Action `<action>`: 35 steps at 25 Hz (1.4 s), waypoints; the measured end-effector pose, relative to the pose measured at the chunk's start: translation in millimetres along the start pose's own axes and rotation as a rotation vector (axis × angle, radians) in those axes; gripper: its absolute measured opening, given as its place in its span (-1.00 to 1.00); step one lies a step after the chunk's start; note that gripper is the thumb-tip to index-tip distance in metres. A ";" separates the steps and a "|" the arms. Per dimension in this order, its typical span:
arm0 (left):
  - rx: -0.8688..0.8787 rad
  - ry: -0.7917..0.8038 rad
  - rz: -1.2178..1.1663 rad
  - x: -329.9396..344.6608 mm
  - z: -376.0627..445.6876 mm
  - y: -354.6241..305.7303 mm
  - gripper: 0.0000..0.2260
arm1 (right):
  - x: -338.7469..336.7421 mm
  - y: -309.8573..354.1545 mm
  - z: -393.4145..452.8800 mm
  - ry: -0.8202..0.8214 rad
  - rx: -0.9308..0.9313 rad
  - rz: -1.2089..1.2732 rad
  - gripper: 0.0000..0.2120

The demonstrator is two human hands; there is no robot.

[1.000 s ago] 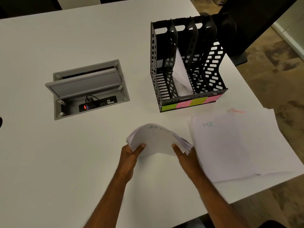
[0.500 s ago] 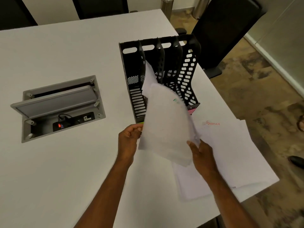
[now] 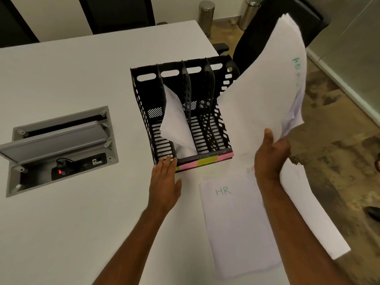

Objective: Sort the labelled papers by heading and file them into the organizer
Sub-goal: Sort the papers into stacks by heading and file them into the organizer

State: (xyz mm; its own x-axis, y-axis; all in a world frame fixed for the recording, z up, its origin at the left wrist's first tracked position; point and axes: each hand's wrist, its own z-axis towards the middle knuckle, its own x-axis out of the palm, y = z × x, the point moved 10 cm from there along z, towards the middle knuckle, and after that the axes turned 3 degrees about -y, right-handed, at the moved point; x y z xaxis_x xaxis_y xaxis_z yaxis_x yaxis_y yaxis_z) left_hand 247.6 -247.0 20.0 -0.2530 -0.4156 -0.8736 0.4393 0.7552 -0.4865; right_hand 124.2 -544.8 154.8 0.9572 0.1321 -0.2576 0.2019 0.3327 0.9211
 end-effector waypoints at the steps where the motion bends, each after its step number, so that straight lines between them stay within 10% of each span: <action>1: 0.002 -0.009 0.003 1.5 -0.3 0.6 -0.38 | 10.0 4.6 0.9 -0.009 -0.050 -0.008 -0.63; 13: 0.008 -0.008 0.071 6.8 -2.3 2.4 -0.37 | 99.9 -93.4 -5.1 0.314 -0.055 -0.626 -0.72; 19: -0.041 -0.135 0.055 16.0 -35.2 -16.6 -0.41 | 43.5 -111.7 -32.1 0.399 0.053 -0.274 -0.69; 26: -0.889 0.341 -0.845 145.5 -133.8 -16.4 -0.49 | -91.0 -196.8 -197.0 0.514 0.331 -0.390 -0.68; 35: -0.797 0.585 -0.918 178.8 -133.6 -47.2 -0.74 | -101.8 -200.9 -209.1 0.593 0.291 -0.569 -0.65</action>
State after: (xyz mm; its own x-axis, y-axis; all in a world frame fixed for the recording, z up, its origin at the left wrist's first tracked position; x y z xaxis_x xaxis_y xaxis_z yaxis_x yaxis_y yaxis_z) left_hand 66.5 -289.2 -112.0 -0.5986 -0.8010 -0.0089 -0.6512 0.4930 -0.5770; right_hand -57.2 -429.9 -65.1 0.4449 0.5098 -0.7363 0.7395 0.2546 0.6231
